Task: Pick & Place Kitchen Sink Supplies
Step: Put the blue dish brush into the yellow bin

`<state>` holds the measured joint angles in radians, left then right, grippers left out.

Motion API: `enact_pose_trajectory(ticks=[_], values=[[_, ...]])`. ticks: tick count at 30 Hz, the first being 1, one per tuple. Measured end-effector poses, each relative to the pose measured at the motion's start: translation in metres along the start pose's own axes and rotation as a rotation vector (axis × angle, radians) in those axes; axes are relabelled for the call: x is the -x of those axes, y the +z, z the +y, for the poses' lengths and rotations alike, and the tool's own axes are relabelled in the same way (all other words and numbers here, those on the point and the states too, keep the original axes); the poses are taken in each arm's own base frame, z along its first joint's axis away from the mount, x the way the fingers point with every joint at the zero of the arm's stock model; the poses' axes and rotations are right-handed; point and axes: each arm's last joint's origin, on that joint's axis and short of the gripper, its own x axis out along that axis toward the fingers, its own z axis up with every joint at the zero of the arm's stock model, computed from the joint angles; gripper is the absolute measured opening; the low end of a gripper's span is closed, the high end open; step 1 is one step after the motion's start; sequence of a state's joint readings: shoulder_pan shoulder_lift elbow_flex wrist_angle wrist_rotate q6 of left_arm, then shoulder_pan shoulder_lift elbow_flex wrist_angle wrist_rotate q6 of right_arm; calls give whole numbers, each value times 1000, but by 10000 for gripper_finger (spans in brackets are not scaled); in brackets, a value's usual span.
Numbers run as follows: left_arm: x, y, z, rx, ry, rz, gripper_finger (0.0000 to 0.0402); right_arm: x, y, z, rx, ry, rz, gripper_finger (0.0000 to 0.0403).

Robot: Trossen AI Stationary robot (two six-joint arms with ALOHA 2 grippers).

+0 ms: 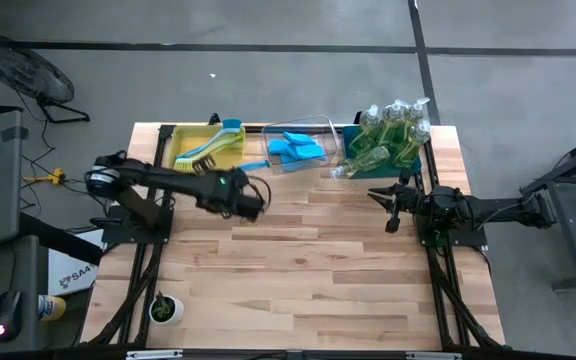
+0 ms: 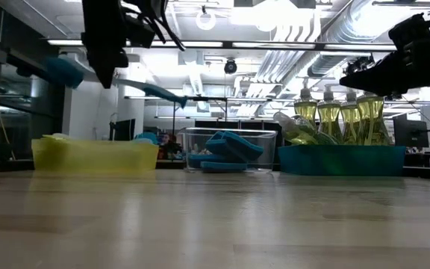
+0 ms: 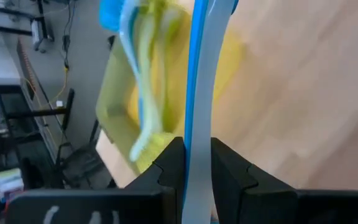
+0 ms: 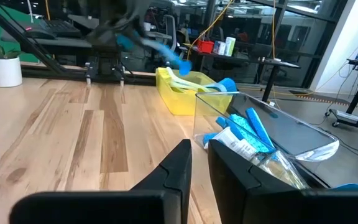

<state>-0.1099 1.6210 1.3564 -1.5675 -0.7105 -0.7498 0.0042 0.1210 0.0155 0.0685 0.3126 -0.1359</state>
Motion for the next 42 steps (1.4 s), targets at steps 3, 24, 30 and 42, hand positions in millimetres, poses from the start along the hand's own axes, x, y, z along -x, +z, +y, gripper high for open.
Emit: enact_pose_trajectory(ticks=[3, 24, 30, 42], values=[[-8, 1, 27, 46, 21, 7, 46, 0, 0, 0, -1, 0, 2, 51], [-103, -35, 130, 239, -470, 7, 46, 0, 0, 0, -1, 2, 2, 52], [-130, -42, 161, 324, -441, 32, 46, 0, 0, 0, -1, 1, 2, 47], [-169, -41, 176, 288, -446, 92, 46, 0, 1, 0, 0, 1, 1, 52]])
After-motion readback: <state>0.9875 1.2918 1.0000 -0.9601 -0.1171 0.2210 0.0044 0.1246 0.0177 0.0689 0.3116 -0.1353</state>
